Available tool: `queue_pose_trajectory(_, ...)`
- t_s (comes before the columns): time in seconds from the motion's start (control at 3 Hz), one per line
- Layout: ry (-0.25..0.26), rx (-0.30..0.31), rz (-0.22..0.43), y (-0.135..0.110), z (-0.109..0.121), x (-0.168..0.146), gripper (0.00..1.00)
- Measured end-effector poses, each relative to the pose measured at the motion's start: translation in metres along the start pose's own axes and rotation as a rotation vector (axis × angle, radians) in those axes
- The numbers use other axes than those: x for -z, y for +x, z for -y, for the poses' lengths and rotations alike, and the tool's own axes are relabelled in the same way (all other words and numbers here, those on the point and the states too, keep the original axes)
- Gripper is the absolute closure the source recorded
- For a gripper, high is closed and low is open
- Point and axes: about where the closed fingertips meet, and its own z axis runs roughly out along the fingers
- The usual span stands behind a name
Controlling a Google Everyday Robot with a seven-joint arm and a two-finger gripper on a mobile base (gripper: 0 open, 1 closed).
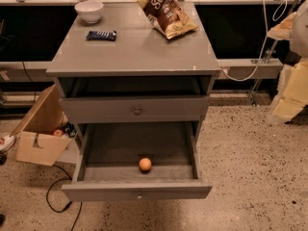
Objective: Pick orange from middle drawer and place on counter
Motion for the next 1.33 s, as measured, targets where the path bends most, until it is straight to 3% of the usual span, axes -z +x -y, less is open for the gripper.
queue_pose_trajectory(0.33,0.000,0.000,0.000,0.000,0.000,0.000,0.00)
queue_pose_trajectory(0.67,-0.057,-0.111,0.140,0.003,-0.006,-0.042,0.00)
queue_pose_trajectory(1.0,-0.155,-0.247,0.314,-0.003,-0.023,-0.116,0.00)
queue_pose_trajectory(1.33,-0.216,-0.373,0.489,-0.043,-0.038,-0.186,0.00)
